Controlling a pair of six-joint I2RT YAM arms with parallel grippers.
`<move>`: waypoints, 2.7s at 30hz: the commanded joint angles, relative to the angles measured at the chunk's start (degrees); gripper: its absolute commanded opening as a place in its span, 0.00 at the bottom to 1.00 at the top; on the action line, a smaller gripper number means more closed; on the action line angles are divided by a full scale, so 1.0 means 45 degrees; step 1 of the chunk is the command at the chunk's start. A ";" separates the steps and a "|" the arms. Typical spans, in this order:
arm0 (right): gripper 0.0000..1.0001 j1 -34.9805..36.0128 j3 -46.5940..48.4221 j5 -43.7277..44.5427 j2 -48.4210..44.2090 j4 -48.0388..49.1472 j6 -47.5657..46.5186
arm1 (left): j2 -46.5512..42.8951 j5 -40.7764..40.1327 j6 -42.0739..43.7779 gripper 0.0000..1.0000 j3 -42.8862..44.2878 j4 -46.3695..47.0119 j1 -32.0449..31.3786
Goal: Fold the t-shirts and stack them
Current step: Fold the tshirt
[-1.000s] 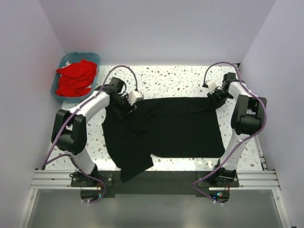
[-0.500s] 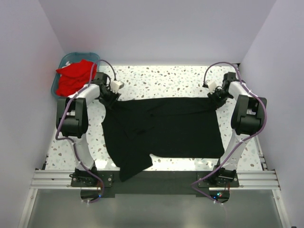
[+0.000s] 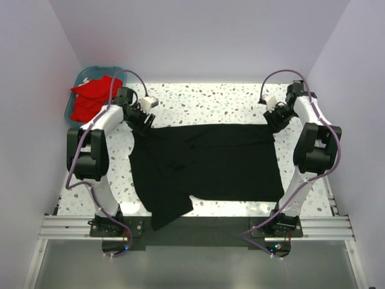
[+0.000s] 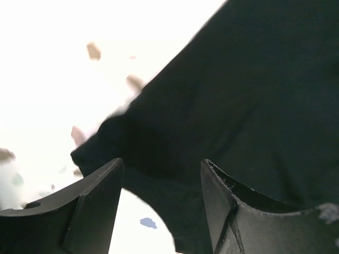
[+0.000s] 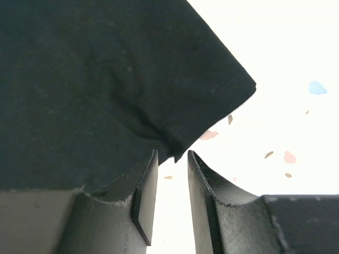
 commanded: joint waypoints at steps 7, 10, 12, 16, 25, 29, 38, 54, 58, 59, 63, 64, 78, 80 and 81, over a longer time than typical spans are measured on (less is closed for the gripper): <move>0.39 0.0093 -0.0575 -0.0314 -0.0853 -0.0076 -0.0229 | -0.1398 0.3276 0.2096 0.65 0.0579 0.0005 -0.3605; 0.40 0.0327 -0.1122 -0.0118 -0.0912 0.0416 -0.0073 | -0.0988 0.3180 0.1704 0.65 0.0696 0.0535 -0.4524; 0.40 0.0406 -0.1338 0.0018 -0.0873 0.0709 -0.0072 | -0.0559 0.3005 0.1820 0.65 0.0813 0.0673 -0.4936; 0.38 0.0465 -0.1592 0.0311 -0.0795 0.1041 -0.0170 | 0.0047 0.2517 0.2133 0.64 0.0853 0.0770 -0.5756; 0.36 0.0562 -0.1788 0.0878 -0.0561 0.1412 -0.0580 | 0.0907 0.1813 0.2114 0.62 0.0677 0.1610 -0.5954; 0.33 0.0562 -0.1827 0.1015 -0.0541 0.1394 -0.0736 | 0.1238 0.1734 0.2192 0.56 0.0755 0.1533 -0.5973; 0.32 0.0582 -0.1768 0.1171 -0.0405 0.1257 -0.0990 | 0.1357 0.1871 0.2134 0.48 0.0735 0.1883 -0.5973; 0.00 0.0582 -0.1593 0.1132 -0.0229 0.1100 -0.1439 | 0.1357 0.1969 0.1977 0.00 0.0814 0.1943 -0.5954; 0.00 0.0562 -0.1476 0.1074 -0.0307 0.0945 -0.1517 | 0.0947 0.2065 0.2036 0.00 0.0697 0.1826 -0.5954; 0.00 0.0562 -0.1495 0.1074 -0.0404 0.0944 -0.1537 | 0.0714 0.2085 0.2036 0.00 0.0677 0.1825 -0.5954; 0.00 0.0543 -0.1534 0.0996 -0.0814 0.0906 -0.1693 | 0.0147 0.2144 0.2036 0.00 0.0423 0.1845 -0.5954; 0.00 0.0524 -0.1456 0.0976 -0.0853 0.0847 -0.1732 | -0.0028 0.2163 0.2036 0.00 0.0404 0.1806 -0.5954; 0.00 0.0445 -0.2373 0.1210 -0.1401 0.0690 -0.2240 | -0.0187 0.2125 0.2602 0.00 -0.0065 0.0987 -0.5915; 0.00 0.0465 -0.2607 0.1307 -0.1381 0.0768 -0.2260 | 0.0125 0.2067 0.2797 0.00 -0.0143 0.0869 -0.5915; 0.00 0.0465 -0.2763 0.1308 -0.1362 0.0884 -0.2260 | 0.0223 0.1931 0.2798 0.00 -0.0221 0.0907 -0.5915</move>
